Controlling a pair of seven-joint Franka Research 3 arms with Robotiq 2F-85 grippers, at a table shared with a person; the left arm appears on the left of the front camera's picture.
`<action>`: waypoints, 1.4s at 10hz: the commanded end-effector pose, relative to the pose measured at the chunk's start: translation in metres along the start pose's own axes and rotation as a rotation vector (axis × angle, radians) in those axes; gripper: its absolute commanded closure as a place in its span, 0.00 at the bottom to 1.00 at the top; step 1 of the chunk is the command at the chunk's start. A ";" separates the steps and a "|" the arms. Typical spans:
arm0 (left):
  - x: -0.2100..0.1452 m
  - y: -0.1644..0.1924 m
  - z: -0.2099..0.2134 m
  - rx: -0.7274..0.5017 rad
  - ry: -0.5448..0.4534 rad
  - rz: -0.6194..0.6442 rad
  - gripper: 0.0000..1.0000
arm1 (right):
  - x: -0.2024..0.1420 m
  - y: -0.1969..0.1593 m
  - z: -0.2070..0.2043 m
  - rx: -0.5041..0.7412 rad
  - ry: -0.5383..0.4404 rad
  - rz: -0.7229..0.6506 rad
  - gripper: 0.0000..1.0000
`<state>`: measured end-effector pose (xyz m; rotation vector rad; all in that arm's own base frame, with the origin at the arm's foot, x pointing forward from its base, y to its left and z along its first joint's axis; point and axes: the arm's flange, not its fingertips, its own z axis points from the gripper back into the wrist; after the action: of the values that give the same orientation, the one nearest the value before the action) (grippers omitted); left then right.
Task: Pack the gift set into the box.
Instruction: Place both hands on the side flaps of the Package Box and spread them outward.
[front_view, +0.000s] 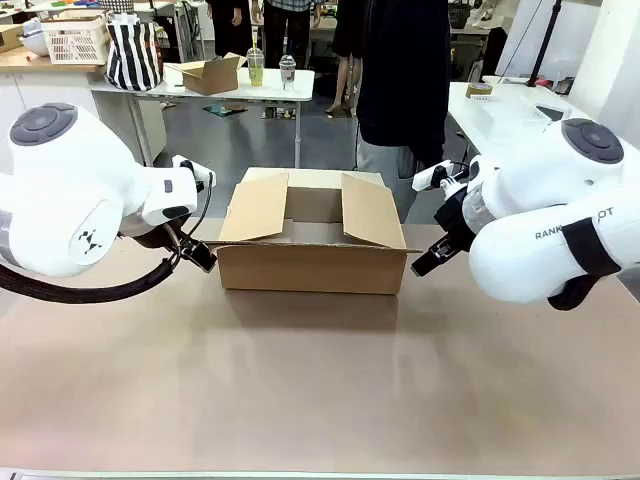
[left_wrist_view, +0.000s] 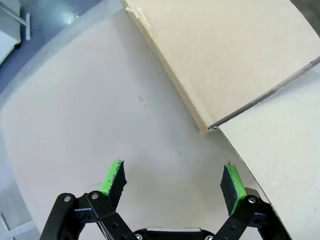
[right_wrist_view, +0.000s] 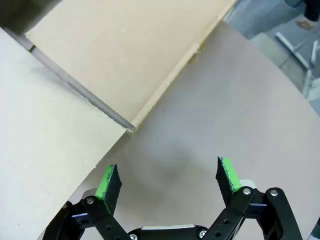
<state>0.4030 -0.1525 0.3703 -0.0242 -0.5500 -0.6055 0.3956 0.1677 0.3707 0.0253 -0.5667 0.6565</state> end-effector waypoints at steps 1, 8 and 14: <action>0.000 0.000 0.000 0.000 0.000 0.000 0.00 | 0.000 0.000 0.000 0.000 0.000 0.000 0.00; 0.000 0.000 0.000 0.000 0.000 0.000 0.00 | 0.000 0.000 0.000 0.000 0.000 0.000 0.00; -0.024 0.002 0.050 -0.213 0.304 -0.080 0.00 | -0.031 -0.017 0.057 -0.021 0.396 0.095 0.00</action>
<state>0.3824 -0.1558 0.3684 -0.0725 -0.3531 -0.6629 0.3870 0.1345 0.3678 -0.0756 -0.3456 0.6732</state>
